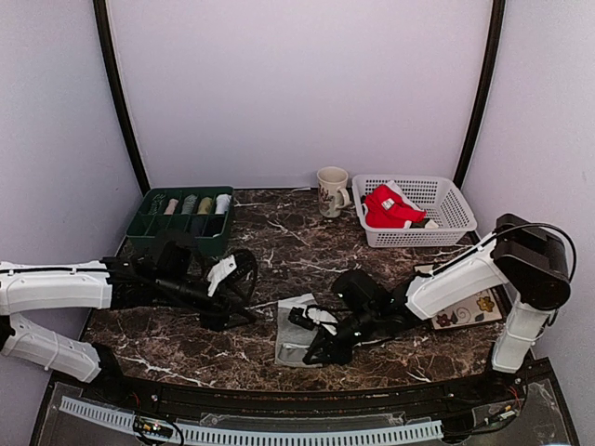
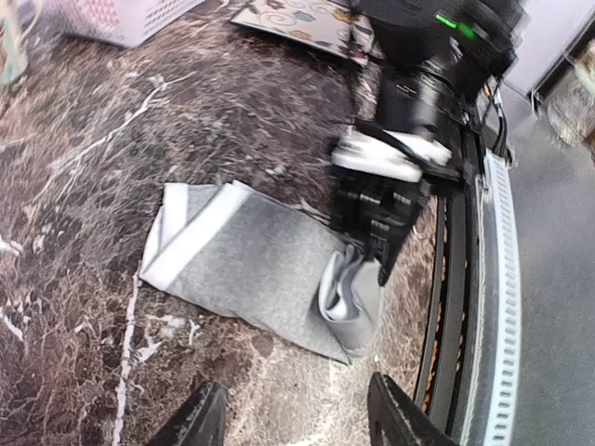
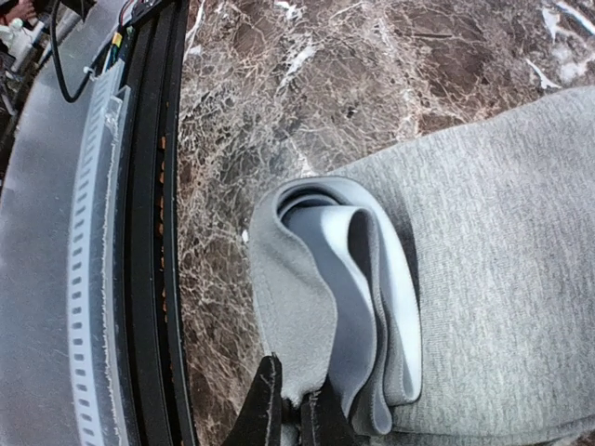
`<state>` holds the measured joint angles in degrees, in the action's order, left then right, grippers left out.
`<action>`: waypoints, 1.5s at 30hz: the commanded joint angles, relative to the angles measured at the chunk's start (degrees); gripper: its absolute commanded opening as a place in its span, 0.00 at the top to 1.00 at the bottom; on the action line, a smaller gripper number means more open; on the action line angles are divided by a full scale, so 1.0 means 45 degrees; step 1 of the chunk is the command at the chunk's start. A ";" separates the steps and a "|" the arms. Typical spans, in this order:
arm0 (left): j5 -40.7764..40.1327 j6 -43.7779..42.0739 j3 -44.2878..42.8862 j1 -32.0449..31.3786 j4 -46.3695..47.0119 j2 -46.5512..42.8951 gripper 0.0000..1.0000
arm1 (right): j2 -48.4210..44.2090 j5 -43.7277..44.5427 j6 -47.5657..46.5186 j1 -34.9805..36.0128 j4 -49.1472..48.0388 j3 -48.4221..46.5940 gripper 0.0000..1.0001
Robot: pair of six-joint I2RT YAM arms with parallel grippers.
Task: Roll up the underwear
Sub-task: Roll the underwear at the center of the board.
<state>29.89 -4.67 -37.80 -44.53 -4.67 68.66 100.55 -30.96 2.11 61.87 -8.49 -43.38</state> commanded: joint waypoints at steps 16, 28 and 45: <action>-0.5568 -0.4716 -0.0206 -0.5715 0.3300 0.3041 0.46 | 0.2784 -0.4156 0.2507 -0.1511 0.0799 -0.1062 1.00; -0.5625 -0.6428 -0.0836 -0.5826 0.3061 0.5344 0.47 | 0.3062 -0.4482 0.2443 -0.1725 0.0742 -0.1005 1.00; -0.4010 -0.4574 -0.1461 -0.5629 0.0209 0.6161 0.84 | 0.1997 -0.3629 0.1816 -0.2283 0.1183 -0.1329 0.74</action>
<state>6.28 -29.78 -43.77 -70.19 5.45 95.96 111.20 -54.68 11.77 53.45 -8.25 -49.32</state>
